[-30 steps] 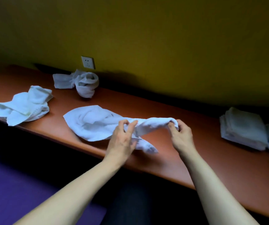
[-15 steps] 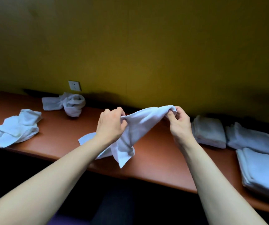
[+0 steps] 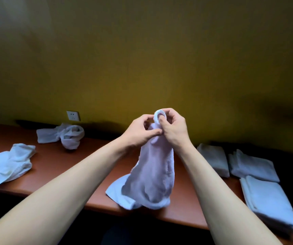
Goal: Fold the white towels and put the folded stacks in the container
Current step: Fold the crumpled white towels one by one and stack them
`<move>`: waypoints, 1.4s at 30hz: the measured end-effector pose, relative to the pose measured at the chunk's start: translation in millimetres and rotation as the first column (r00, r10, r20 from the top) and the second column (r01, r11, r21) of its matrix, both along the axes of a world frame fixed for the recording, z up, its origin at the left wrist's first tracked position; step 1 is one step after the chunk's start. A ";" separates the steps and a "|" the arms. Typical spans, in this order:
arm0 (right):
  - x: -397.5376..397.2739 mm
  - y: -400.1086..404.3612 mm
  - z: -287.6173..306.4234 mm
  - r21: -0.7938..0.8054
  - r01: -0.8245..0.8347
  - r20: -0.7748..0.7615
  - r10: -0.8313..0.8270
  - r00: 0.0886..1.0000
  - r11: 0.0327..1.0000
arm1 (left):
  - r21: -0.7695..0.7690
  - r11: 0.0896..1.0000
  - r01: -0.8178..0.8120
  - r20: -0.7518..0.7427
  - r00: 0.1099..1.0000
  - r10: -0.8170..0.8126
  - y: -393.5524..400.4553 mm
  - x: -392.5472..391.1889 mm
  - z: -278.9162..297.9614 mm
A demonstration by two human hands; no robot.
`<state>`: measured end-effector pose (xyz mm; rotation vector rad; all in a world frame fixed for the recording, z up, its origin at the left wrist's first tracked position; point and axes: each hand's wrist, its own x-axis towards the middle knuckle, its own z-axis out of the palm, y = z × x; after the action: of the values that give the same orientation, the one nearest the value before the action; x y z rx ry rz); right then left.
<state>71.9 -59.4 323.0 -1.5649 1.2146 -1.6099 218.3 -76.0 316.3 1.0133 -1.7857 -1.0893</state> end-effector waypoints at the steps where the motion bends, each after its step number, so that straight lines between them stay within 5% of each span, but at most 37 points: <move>1: -2.3 -0.2 1.7 0.019 -0.011 0.009 0.011 1.000 1.000 | 0.047 0.999 0.017 -0.054 0.998 -0.014 -0.4 -2.2 3.1; 4: -10.0 3.4 10.8 0.062 0.010 0.006 -0.011 1.000 0.998 | 0.018 0.998 0.059 0.032 0.998 -0.060 -3.9 -5.6 7.4; 7: -23.5 5.4 18.4 0.113 0.008 -0.111 0.005 0.994 0.994 | -0.152 0.986 -0.070 0.056 0.995 0.079 -8.6 -5.7 13.0; 13: -68.3 11.7 -1.5 0.491 -0.207 -0.299 0.388 0.872 0.846 | -0.386 0.910 -0.149 -0.034 0.989 0.147 -15.9 20.1 53.1; 21: -106.4 18.0 -28.9 0.625 0.084 -0.578 0.387 0.719 0.776 | -0.427 0.866 -0.260 -0.076 0.965 0.252 -21.5 50.0 64.6; 27: -134.6 44.2 -33.4 0.584 0.397 -0.798 0.410 0.441 0.708 | -0.338 0.817 -0.468 -0.189 0.884 0.428 -28.9 90.9 51.9; 33: -161.3 76.6 -42.9 0.427 0.638 -0.904 0.295 0.309 0.641 | -0.280 0.703 -0.654 -0.281 0.756 0.591 -22.4 115.5 35.3; 42: -203.9 155.1 -64.6 0.366 0.767 -0.902 -0.002 0.431 0.528 | -0.236 0.572 -0.786 -0.296 0.619 0.728 19.9 161.2 -17.8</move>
<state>-131.9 95.7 258.3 -1.4224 2.5984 -0.1832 379.5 -56.0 298.5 1.2440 -1.1133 -0.2701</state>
